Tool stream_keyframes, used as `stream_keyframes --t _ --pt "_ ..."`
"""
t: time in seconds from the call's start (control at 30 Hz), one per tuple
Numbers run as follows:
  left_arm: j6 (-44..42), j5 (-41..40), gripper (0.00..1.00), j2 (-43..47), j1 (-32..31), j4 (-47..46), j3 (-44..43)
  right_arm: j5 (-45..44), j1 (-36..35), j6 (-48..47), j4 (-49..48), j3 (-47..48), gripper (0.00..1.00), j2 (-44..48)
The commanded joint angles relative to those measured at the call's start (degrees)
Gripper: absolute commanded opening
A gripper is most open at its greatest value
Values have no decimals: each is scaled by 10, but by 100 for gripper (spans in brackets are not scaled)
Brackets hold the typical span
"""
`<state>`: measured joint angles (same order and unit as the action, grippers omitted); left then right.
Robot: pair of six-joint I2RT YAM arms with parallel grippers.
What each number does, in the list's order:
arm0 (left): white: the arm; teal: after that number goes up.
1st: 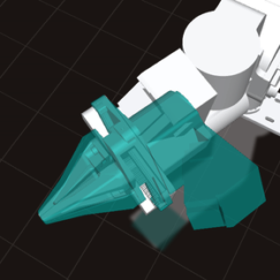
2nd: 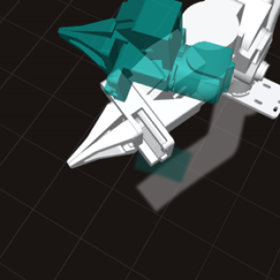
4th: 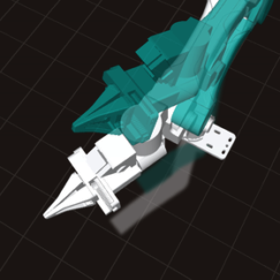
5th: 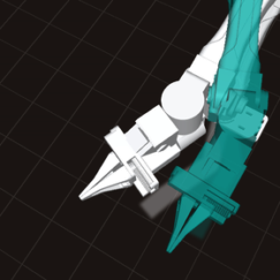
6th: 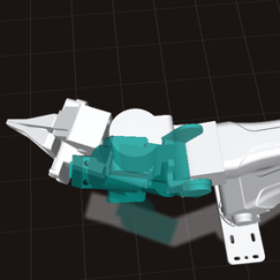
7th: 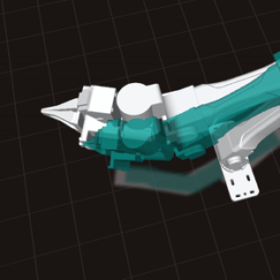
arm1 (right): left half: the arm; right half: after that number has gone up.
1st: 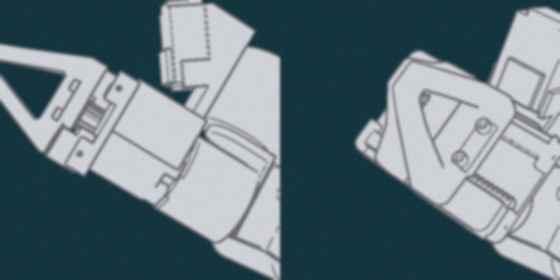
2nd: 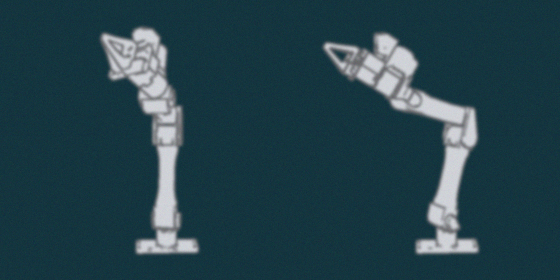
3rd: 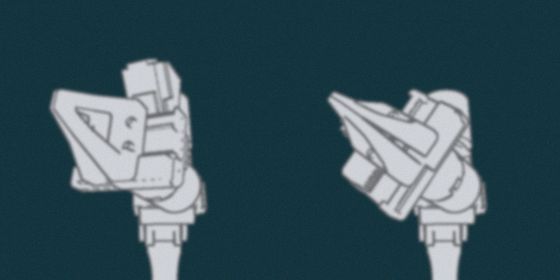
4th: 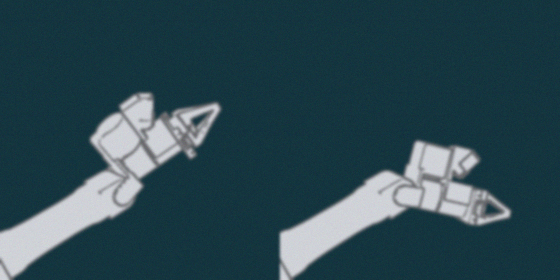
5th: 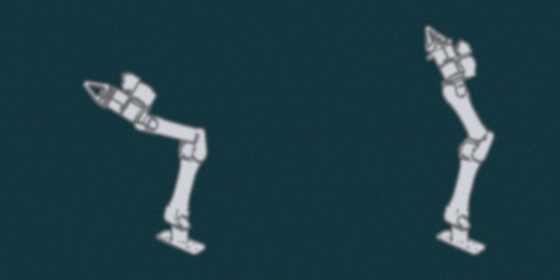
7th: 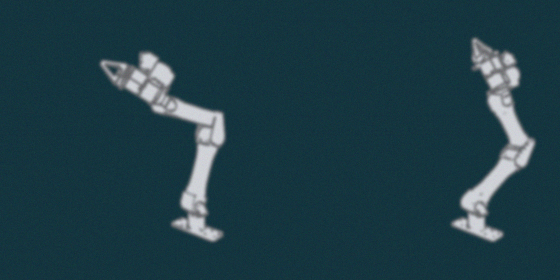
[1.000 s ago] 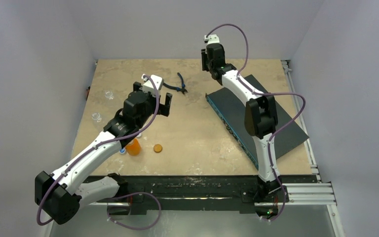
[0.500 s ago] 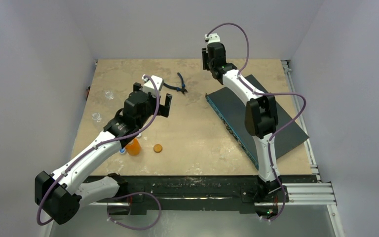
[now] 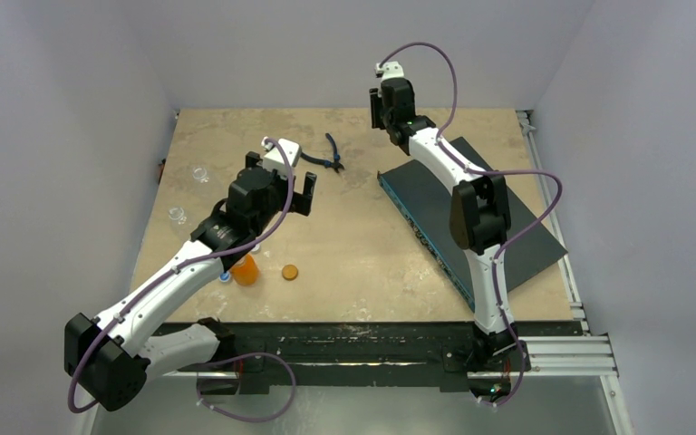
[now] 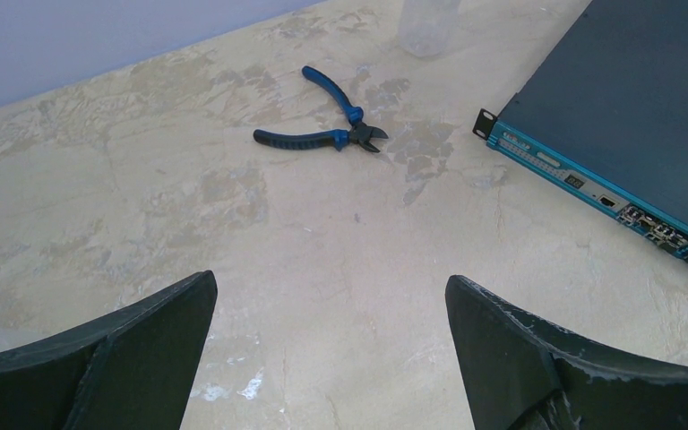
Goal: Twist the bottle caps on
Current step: Place the plastic bottle at the center of the board.
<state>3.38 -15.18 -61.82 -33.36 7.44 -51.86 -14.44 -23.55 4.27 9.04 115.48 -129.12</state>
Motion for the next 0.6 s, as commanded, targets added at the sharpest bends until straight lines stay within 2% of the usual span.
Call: stream_keyframes --t 0.0,0.23,0.57 --pt "-6 7 100 -2 6 -7 -1 7 3 0 -16 1 38 5" --pt "-7 9 100 -1 5 -6 -1 12 4 3 -14 -2 39 0" --pt "-8 9 100 -3 6 -3 -3 17 4 6 -15 -8 47 -5"
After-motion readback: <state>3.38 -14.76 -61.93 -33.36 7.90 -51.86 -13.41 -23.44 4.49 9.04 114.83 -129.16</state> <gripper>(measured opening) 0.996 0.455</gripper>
